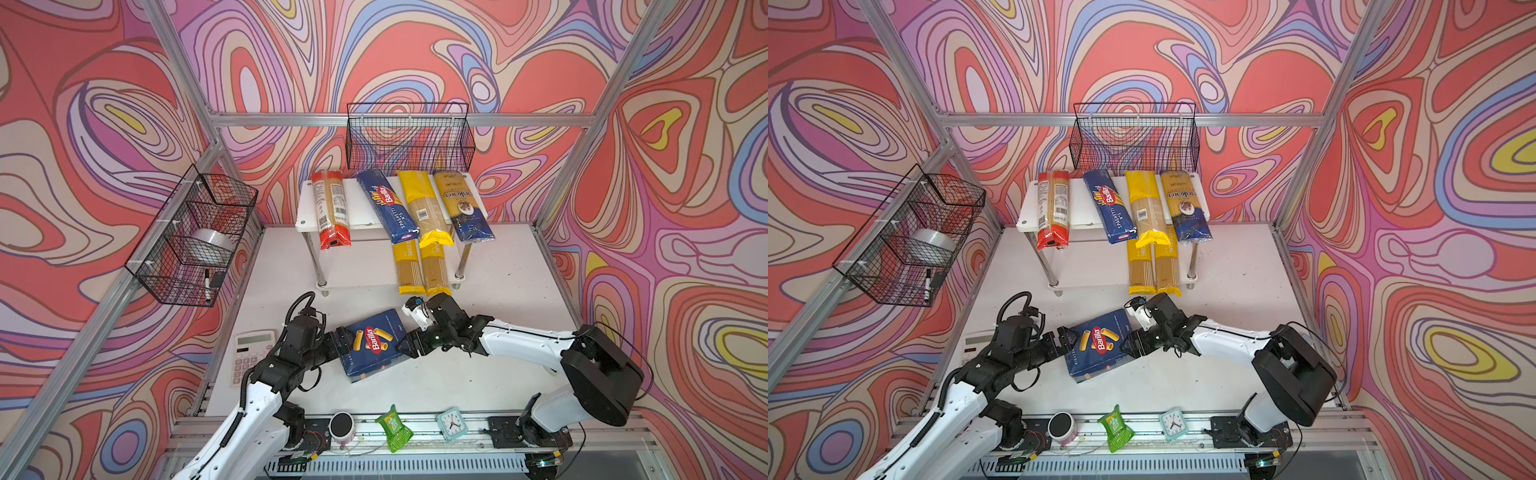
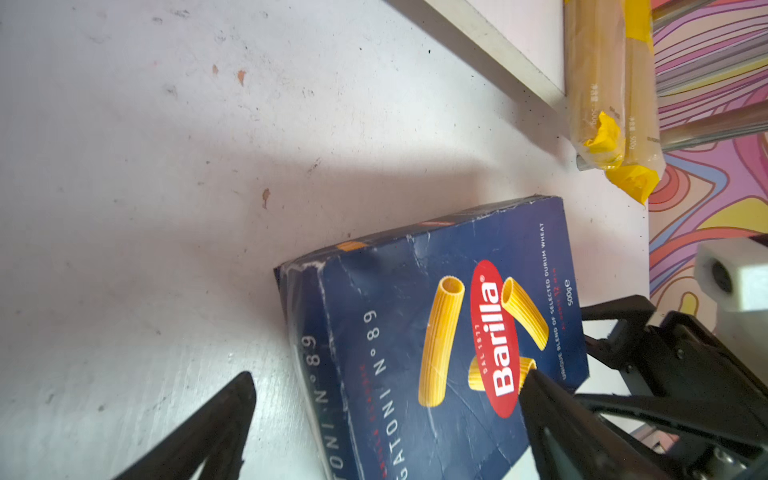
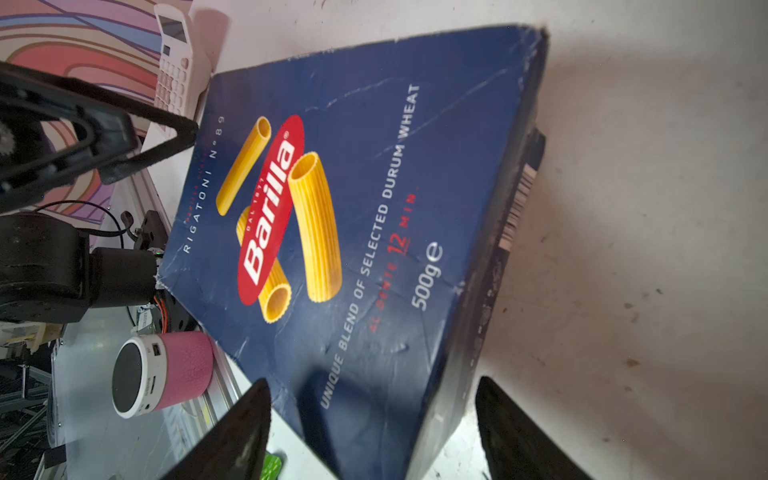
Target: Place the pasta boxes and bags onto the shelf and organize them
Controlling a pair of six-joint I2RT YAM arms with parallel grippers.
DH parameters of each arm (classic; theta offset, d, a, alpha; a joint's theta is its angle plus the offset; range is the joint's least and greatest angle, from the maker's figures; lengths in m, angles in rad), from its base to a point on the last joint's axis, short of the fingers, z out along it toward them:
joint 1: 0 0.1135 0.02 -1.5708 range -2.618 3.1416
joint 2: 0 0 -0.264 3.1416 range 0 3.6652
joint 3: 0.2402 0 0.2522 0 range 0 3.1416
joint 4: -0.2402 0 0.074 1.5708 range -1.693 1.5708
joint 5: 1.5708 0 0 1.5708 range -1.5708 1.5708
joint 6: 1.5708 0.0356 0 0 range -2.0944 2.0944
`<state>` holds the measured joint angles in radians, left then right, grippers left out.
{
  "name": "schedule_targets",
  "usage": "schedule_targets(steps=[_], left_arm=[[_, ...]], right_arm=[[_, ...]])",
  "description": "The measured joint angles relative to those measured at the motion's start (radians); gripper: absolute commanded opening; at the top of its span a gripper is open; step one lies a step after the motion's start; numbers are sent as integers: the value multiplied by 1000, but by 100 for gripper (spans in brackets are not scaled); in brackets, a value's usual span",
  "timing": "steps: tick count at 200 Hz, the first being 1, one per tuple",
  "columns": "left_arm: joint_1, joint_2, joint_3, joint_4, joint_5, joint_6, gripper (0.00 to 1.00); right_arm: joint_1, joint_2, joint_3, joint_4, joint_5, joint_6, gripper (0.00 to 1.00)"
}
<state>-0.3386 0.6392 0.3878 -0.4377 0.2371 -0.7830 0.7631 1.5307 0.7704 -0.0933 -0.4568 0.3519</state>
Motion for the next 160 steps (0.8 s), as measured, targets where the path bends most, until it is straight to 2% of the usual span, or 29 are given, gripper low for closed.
schedule_targets(steps=[44,112,160], left_arm=[[0,-111,-70,-15,37,-42,100],[-10,-1,-77,65,103,-52,100],[-22,6,-78,113,128,-51,100]], right_arm=[[0,26,14,28,-24,-1,80],[-1,32,17,41,-27,1,80],[-2,40,17,58,-30,11,79]])
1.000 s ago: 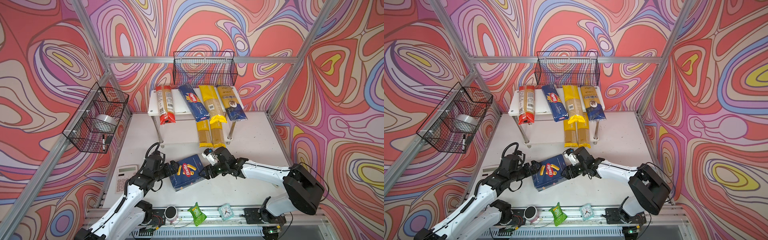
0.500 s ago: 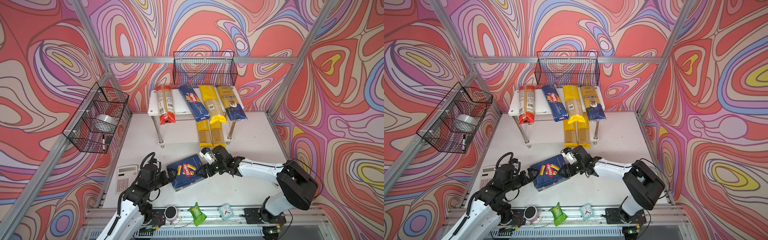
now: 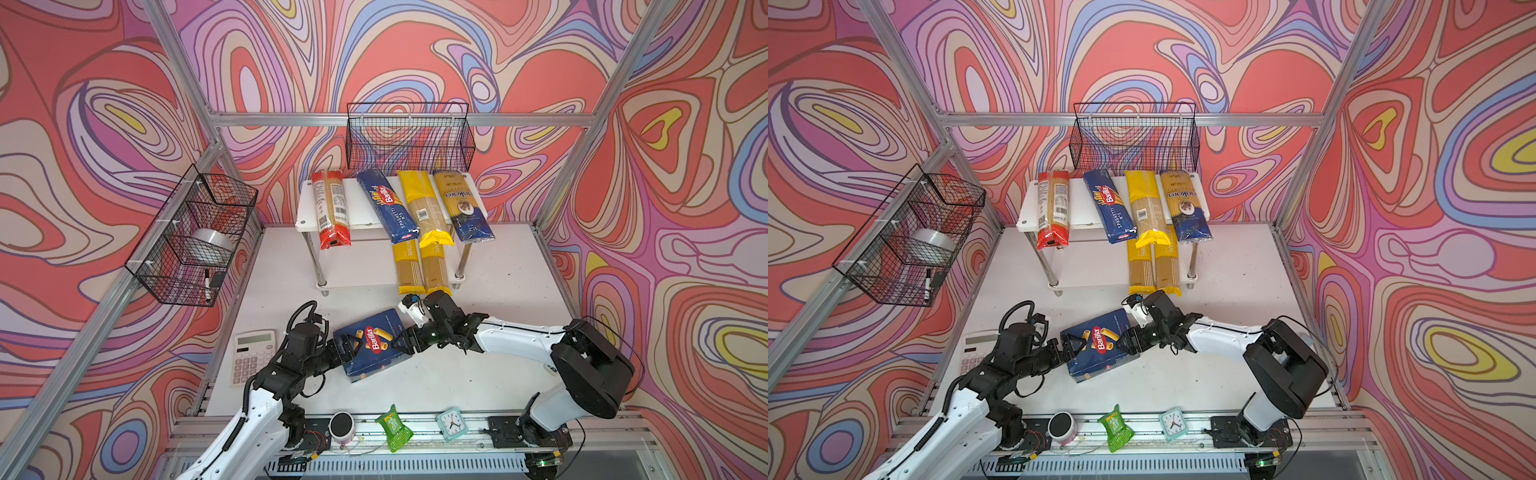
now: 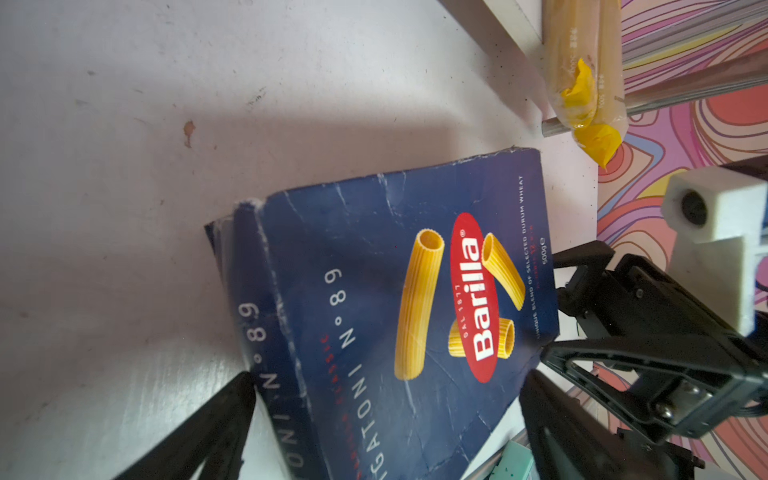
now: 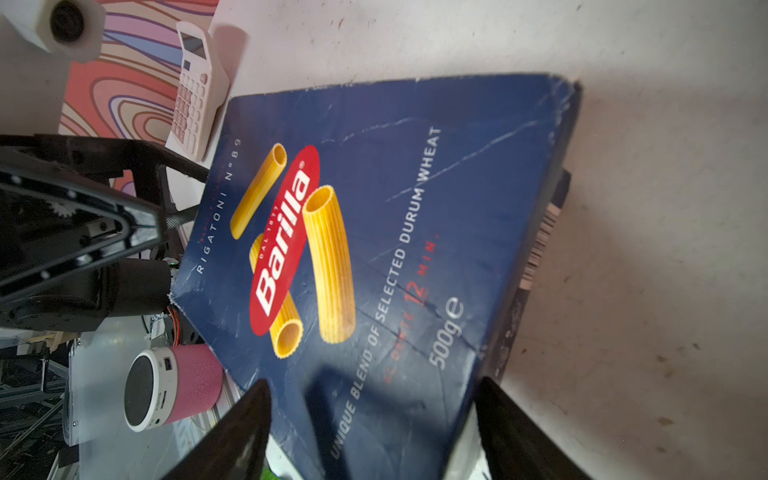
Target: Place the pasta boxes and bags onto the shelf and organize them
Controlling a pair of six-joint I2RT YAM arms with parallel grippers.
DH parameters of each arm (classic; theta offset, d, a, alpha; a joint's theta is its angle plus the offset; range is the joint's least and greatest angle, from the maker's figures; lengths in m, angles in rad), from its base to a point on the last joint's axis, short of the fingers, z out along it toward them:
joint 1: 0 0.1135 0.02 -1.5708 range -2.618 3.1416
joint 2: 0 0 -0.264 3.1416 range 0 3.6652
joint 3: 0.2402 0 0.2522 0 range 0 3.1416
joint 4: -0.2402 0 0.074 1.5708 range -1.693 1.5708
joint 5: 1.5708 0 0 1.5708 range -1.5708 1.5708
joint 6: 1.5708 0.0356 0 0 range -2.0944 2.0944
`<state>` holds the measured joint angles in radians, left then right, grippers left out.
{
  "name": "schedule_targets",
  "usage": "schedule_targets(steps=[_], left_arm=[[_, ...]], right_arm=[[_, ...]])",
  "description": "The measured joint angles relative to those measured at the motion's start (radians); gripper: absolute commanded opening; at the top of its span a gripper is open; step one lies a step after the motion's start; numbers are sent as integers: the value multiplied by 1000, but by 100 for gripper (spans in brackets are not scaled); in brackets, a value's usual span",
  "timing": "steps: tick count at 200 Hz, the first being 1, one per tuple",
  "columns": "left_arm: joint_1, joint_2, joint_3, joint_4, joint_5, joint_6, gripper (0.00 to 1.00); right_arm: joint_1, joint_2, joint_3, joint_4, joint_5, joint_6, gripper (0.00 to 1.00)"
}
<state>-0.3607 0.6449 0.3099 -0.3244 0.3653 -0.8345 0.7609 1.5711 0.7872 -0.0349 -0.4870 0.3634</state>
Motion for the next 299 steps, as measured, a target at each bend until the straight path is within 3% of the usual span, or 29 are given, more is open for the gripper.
schedule_targets(steps=[199,299], left_arm=[[-6,106,77,38,-14,46,100],[-2,163,151,29,-52,56,100]], right_arm=[[-14,36,19,109,-37,136,78],[-33,36,130,100,-11,103,78]])
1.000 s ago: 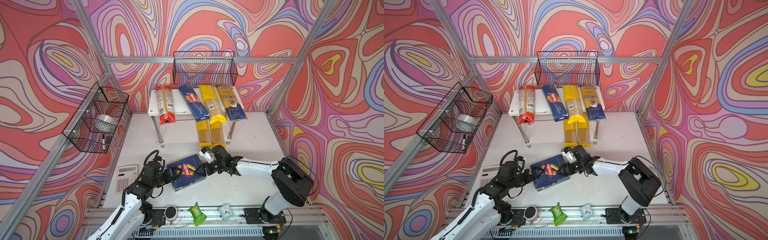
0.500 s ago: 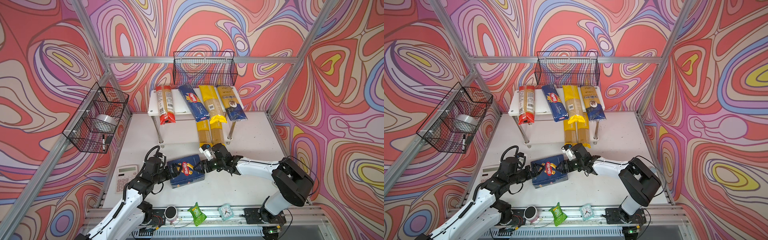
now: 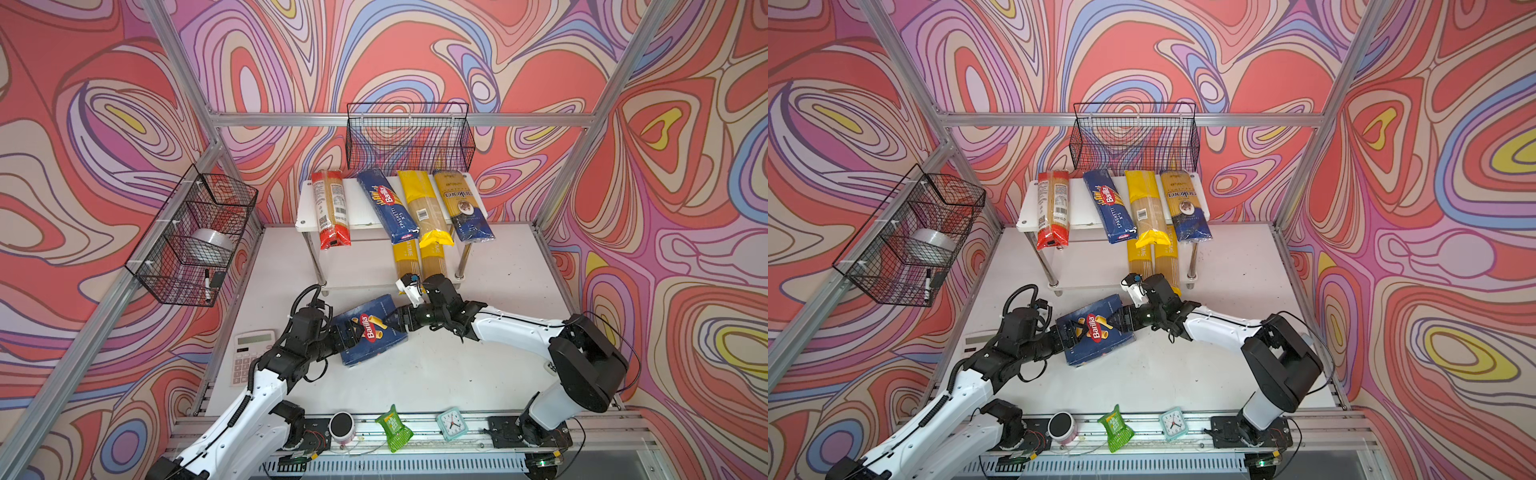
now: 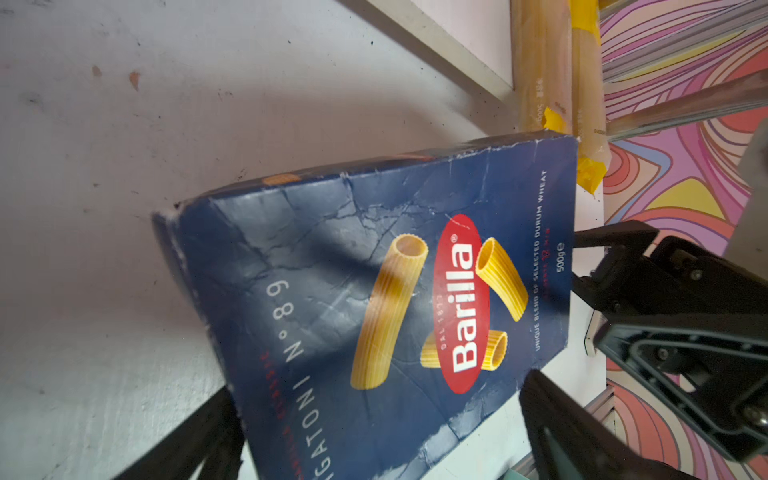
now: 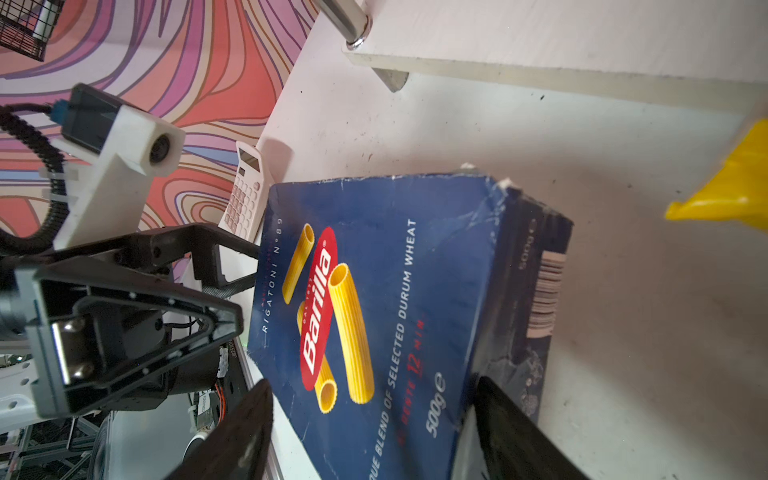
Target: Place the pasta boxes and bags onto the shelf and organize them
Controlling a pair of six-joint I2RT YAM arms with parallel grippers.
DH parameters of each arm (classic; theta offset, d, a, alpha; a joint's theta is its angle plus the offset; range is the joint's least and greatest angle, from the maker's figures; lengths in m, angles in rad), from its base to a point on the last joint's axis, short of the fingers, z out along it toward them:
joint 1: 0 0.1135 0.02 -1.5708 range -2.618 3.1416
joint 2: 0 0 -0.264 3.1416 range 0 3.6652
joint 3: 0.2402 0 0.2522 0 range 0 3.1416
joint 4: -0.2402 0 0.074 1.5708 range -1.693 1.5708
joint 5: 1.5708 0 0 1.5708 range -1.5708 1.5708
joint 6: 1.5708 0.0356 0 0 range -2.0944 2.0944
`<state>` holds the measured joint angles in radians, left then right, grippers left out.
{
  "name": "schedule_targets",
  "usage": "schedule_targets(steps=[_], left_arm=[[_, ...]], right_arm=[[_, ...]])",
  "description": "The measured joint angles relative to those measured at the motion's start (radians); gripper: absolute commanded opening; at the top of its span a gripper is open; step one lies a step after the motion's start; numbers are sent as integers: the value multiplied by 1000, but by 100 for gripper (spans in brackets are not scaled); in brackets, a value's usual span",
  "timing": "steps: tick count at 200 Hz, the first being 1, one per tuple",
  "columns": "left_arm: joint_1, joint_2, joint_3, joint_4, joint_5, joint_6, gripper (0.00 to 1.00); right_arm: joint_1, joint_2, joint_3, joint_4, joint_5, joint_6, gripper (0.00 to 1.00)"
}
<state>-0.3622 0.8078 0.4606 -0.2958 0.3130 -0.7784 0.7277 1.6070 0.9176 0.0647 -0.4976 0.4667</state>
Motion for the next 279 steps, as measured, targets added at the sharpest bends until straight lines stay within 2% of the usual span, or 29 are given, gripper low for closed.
schedule_targets(steps=[83,202,279], left_arm=[[5,38,120,34,-61,38,100],[7,66,130,101,-137,76,100],[33,179,154,165,-146,89,100]], right_arm=[[-7,13,32,3,59,-3,77],[-12,60,96,51,102,-4,78],[-49,112,200,137,93,-6,77]])
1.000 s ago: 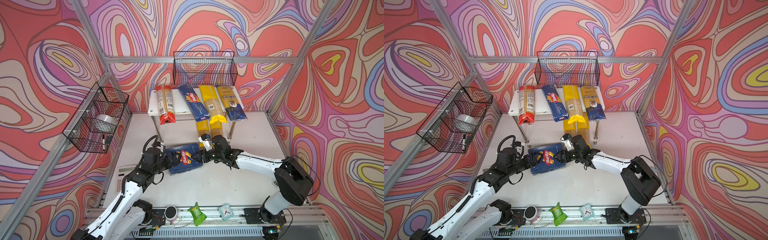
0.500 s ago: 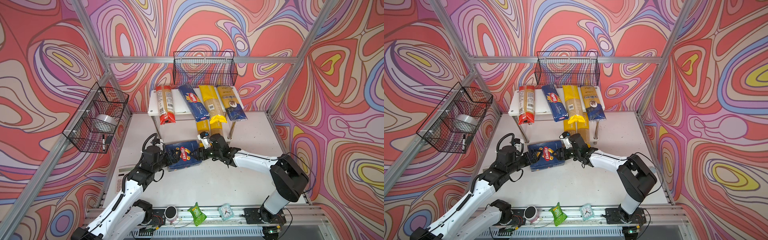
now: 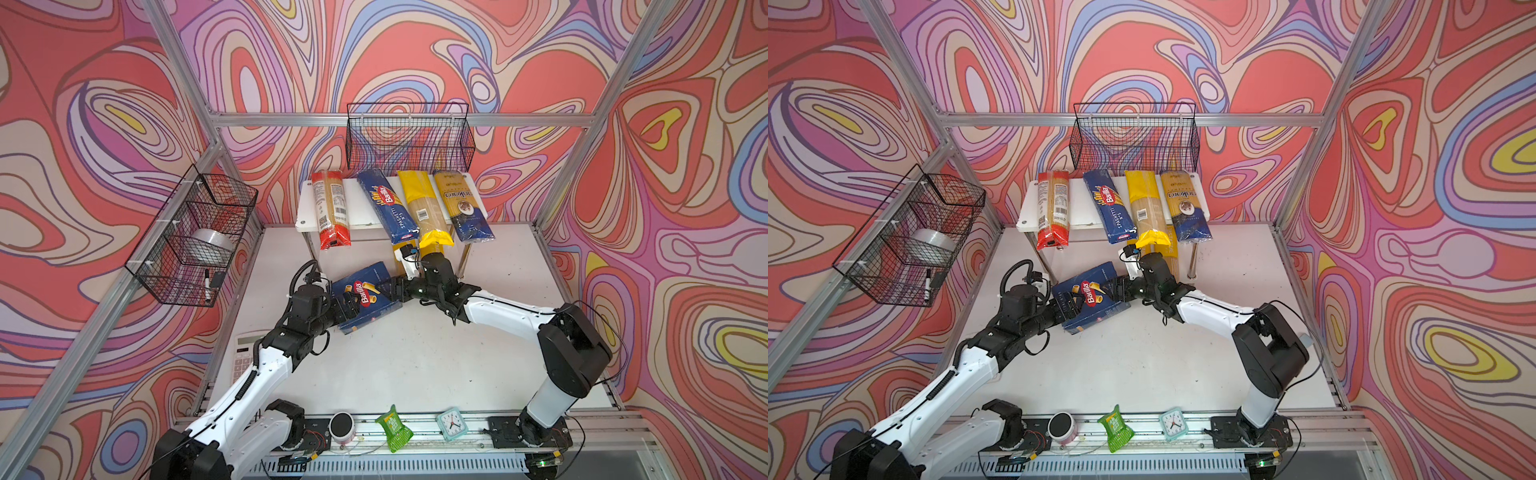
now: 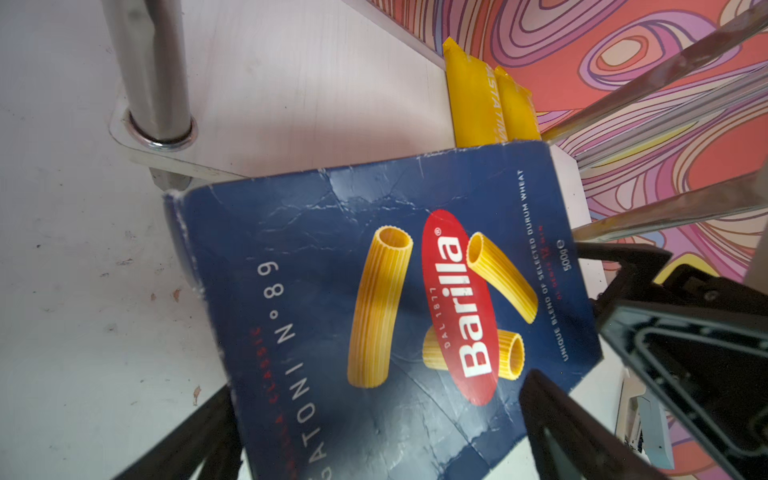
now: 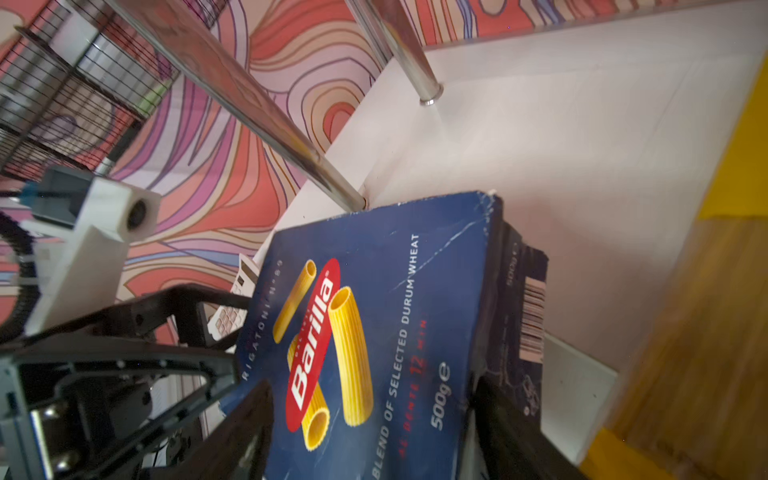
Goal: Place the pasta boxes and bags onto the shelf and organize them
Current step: 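Push the Barilla box with both grippers under the shelf's lower level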
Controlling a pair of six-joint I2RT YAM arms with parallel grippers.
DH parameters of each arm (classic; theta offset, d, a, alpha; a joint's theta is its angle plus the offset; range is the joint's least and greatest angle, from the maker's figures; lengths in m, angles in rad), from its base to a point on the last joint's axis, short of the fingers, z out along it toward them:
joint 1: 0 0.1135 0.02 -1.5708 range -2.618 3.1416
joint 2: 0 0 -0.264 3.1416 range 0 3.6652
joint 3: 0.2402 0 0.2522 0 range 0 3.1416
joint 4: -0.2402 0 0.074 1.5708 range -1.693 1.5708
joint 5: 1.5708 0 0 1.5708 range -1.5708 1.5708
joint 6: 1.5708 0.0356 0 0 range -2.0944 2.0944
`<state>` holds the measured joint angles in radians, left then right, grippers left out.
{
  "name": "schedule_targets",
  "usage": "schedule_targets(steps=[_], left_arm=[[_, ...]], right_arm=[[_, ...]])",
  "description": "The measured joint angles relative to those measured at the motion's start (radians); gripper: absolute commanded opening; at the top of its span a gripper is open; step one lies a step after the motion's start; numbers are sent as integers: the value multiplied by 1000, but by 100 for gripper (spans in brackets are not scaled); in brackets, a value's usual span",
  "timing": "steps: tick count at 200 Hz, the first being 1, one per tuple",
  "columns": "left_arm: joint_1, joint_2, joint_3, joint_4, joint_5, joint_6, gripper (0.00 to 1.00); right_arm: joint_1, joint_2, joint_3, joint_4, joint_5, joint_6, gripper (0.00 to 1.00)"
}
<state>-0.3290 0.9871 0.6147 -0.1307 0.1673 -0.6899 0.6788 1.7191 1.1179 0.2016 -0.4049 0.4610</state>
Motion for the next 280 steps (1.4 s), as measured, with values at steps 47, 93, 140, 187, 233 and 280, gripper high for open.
schedule_targets(steps=[47,93,140,187,233,280], left_arm=[[51,53,31,41,18,5,100],[89,133,72,120,26,10,100],[100,212,79,214,57,8,100],[114,266,129,239,79,6,100],[131,296,179,293,103,14,100],[136,328,224,383,150,32,100]], right_arm=[[-6,29,22,58,-11,2,78],[-17,60,24,122,-3,26,77],[-31,63,-34,252,32,58,77],[-54,110,-21,349,31,89,77],[-76,193,-18,373,22,143,77],[-88,212,-5,366,8,171,77]])
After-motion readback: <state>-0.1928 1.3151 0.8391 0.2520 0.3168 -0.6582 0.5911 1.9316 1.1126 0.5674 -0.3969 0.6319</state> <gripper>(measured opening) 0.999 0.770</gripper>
